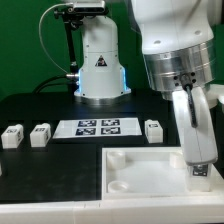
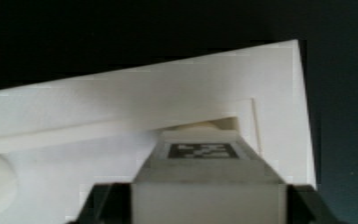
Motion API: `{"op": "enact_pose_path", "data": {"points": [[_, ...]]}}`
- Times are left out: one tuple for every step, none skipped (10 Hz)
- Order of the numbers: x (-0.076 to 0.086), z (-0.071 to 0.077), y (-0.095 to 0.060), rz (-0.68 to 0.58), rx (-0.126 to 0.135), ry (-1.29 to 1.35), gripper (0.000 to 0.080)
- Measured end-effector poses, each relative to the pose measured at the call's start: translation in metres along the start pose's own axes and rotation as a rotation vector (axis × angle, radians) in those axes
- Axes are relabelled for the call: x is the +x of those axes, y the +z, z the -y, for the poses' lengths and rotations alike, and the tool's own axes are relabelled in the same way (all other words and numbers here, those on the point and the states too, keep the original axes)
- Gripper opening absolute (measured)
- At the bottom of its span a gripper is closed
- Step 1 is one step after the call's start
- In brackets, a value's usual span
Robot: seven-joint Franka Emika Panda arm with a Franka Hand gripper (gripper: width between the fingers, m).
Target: Assemble one leg
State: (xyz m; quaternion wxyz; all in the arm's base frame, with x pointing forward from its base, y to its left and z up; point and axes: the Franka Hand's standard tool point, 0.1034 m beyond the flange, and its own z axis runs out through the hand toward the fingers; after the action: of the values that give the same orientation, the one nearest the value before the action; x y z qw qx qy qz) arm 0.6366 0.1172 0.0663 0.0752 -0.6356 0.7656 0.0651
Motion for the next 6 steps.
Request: {"op": "enact_pose_path", "data": {"points": [[-0.0004,-0.0001,0.0001,0.0,0.0,-0.005,0.0303],[-0.0007,-0.0003,0.0001,0.0,0.0,-0.006,0.0507],[-0.0007,-0.0003,0.0002,0.0,0.0,-0.007,0.0507],[-0.0008,-0.0003,0.0002,0.0,0.0,-0.007,0.0619],[-0.0022,-0.0008,-0.0001,0.001,-0.001,-0.016,0.064],[-0.0077,-0.0017,-0.0042,0.007,0.0,-0.079,0.0648]]}}
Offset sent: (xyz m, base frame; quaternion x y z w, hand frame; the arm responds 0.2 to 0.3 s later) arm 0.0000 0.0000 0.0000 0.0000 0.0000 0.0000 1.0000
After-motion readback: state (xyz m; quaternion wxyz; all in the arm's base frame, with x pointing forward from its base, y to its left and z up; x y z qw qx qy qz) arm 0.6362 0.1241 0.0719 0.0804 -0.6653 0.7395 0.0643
